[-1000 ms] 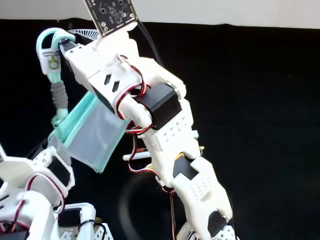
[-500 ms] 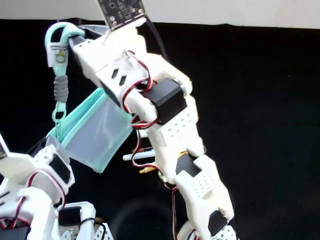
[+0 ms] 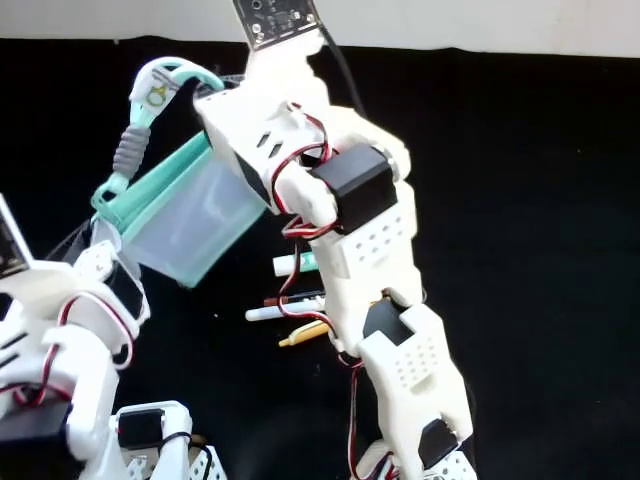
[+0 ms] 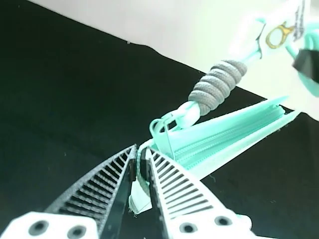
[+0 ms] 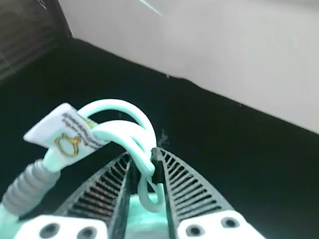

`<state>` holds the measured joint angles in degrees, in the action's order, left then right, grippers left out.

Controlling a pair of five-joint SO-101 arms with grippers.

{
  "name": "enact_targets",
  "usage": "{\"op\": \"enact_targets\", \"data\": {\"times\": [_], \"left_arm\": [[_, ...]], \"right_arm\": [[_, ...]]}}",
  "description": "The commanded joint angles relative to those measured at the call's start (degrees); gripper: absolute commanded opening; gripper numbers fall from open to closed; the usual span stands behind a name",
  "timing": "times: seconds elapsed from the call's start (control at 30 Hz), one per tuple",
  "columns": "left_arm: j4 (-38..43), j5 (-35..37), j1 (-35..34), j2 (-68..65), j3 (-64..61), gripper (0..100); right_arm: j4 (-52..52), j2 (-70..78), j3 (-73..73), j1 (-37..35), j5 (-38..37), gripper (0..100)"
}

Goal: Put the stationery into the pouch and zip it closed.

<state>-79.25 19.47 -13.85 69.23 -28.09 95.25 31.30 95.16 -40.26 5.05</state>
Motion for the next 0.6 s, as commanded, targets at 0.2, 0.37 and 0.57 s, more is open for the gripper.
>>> {"op": "enact_targets", "data": {"times": [0.2,0.37,0.57], "left_arm": [[12.48,-5.98,-0.22,-0.13,-6.29,1],[15.21,-9.23,-0.22,-0.04,-8.66,1],[18.99,-12.4,-3.91,-0.04,-8.66,1]], "right_arm": [[4.44,-0.57,6.29,4.35,0.18,0.6],[5.67,-0.57,6.29,7.52,0.26,0.6],[5.67,-0.75,6.29,11.12,0.18,0.6]]}}
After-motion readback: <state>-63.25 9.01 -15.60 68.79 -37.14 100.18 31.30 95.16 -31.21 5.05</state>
